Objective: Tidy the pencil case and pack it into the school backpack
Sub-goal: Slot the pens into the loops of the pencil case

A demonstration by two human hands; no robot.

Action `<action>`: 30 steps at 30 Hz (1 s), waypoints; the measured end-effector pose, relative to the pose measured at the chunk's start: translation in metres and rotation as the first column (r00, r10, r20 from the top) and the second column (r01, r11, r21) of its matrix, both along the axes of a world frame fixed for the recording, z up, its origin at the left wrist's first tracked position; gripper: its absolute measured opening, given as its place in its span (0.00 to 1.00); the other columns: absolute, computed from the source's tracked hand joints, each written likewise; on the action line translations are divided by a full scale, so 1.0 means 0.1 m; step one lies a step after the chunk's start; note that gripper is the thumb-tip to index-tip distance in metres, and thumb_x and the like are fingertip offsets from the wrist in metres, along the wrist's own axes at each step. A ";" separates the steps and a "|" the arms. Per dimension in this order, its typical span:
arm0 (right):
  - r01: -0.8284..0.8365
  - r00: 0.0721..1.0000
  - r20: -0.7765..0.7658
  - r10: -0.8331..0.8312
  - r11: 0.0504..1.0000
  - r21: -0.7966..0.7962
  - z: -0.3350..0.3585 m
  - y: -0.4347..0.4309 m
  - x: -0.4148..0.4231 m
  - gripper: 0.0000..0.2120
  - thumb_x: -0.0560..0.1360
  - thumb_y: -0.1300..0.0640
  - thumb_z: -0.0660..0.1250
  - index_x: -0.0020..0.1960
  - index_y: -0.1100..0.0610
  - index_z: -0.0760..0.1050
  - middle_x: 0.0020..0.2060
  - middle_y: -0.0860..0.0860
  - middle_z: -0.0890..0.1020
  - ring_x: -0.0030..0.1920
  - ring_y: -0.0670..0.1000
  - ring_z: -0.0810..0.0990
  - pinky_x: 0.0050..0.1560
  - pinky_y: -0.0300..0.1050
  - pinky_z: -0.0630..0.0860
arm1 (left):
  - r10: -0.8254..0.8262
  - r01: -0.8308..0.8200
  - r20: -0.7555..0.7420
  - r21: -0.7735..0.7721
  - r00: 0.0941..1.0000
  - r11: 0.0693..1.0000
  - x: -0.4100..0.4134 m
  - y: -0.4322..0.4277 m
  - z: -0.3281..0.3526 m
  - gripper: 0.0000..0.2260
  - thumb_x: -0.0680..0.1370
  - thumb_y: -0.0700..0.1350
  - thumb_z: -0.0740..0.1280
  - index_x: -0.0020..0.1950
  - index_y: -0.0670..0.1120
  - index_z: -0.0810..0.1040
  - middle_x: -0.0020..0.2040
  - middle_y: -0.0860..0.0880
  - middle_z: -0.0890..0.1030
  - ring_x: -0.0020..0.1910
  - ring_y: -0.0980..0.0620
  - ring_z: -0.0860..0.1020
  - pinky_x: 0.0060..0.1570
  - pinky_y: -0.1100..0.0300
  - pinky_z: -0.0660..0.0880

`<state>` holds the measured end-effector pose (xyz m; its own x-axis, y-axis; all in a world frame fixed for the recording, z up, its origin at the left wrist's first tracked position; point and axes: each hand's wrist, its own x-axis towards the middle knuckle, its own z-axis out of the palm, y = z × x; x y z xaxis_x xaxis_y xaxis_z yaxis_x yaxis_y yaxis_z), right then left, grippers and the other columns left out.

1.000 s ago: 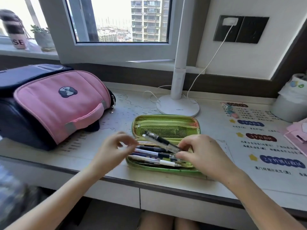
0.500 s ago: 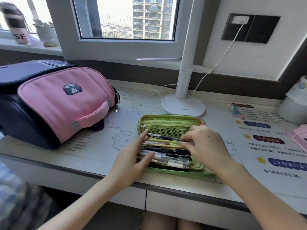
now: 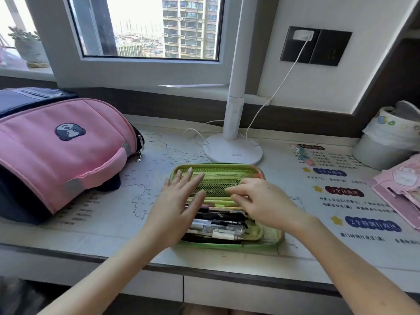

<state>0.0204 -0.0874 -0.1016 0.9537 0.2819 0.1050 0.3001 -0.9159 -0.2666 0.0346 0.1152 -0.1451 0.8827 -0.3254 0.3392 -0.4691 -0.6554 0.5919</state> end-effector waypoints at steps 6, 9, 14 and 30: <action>0.592 0.746 0.203 -0.634 0.772 0.231 -0.31 -1.14 0.55 0.15 0.77 0.55 0.62 0.60 0.61 0.76 0.55 0.60 0.80 0.52 0.59 0.78 0.49 0.48 0.74 | -0.098 0.098 0.014 -0.009 0.995 0.995 0.30 -0.22 0.27 0.26 0.73 0.65 0.50 0.69 0.60 0.63 0.72 0.55 0.63 0.73 0.55 0.57 0.71 0.50 0.56; 0.735 0.638 0.157 -0.754 0.657 0.168 -0.49 -1.52 0.86 0.17 0.77 0.55 0.63 0.64 0.59 0.73 0.55 0.59 0.79 0.52 0.60 0.78 0.47 0.48 0.74 | -0.097 0.098 0.020 -0.065 0.995 0.993 0.47 -0.36 0.37 0.21 0.75 0.62 0.55 0.66 0.59 0.68 0.68 0.57 0.70 0.68 0.57 0.65 0.66 0.53 0.64; 0.789 0.584 0.229 -0.778 0.611 0.065 -0.59 -1.84 1.34 0.12 0.76 0.56 0.64 0.55 0.62 0.77 0.50 0.60 0.80 0.51 0.60 0.77 0.47 0.48 0.72 | -0.108 0.114 0.075 -0.069 0.991 0.991 0.82 -0.64 0.43 0.14 0.77 0.57 0.58 0.58 0.55 0.76 0.56 0.61 0.74 0.57 0.60 0.71 0.55 0.61 0.67; 0.746 0.629 0.248 -0.737 0.662 0.077 -0.58 -2.06 2.19 0.12 0.76 0.61 0.60 0.57 0.65 0.74 0.54 0.63 0.79 0.55 0.63 0.75 0.51 0.52 0.73 | -0.011 0.014 -0.026 0.118 1.000 0.993 1.56 -0.54 0.10 0.11 0.75 0.52 0.64 0.55 0.53 0.78 0.54 0.55 0.77 0.53 0.54 0.75 0.50 0.57 0.69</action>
